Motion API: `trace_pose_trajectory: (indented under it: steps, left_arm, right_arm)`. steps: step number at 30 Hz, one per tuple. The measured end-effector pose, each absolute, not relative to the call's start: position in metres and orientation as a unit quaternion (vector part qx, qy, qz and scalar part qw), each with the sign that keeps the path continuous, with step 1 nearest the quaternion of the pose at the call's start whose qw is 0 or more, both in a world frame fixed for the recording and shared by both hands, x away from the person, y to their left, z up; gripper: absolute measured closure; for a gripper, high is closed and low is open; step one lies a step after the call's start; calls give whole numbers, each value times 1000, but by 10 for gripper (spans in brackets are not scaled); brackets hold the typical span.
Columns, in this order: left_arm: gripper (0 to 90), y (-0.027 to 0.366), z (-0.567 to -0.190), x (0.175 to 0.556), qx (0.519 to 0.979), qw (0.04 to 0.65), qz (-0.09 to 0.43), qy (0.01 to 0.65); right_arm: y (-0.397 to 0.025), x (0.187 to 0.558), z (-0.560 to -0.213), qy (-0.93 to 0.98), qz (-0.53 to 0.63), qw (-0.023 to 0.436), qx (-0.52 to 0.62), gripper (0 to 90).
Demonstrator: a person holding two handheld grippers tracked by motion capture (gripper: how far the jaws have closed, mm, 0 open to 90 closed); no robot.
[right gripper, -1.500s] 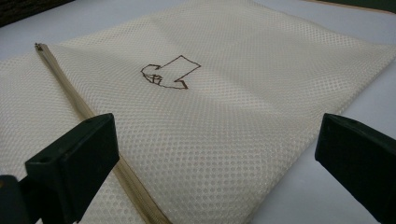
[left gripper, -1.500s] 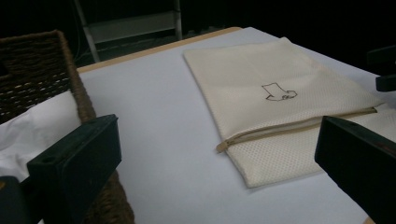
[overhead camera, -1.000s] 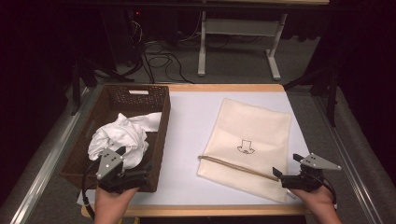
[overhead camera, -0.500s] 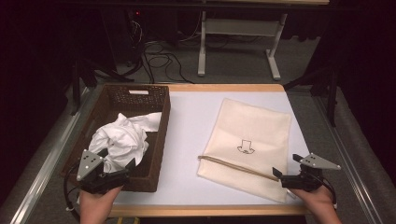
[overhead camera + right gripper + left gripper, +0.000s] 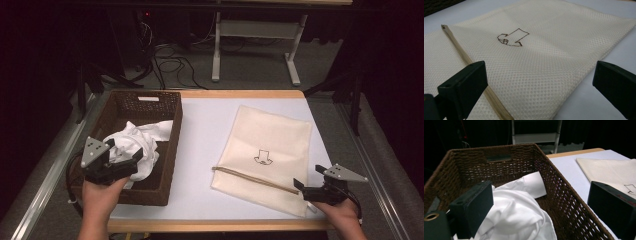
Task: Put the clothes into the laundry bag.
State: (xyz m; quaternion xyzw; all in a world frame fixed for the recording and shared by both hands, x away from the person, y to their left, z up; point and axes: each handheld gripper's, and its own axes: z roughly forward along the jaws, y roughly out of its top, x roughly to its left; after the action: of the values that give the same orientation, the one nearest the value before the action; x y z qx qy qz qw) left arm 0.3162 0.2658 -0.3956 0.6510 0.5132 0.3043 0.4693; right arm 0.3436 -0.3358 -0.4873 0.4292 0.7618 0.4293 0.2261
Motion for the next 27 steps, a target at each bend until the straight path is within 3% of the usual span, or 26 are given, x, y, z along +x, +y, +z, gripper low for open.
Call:
trace_pose_trajectory:
  steps: [8, 19, 27]
  left_arm:
    - [1, 273, -402, 351, 662, 442, 290, 531]
    - [1, 285, -419, 401, 704, 317, 252, 583]
    - [0, 290, -446, 425, 739, 207, 138, 626]
  right_arm:
    - [-336, 343, -487, 761, 430, 226, 430, 1]
    - [-337, 343, -488, 761, 428, 226, 433, 1]
    - [-336, 342, -488, 761, 431, 222, 432, 1]
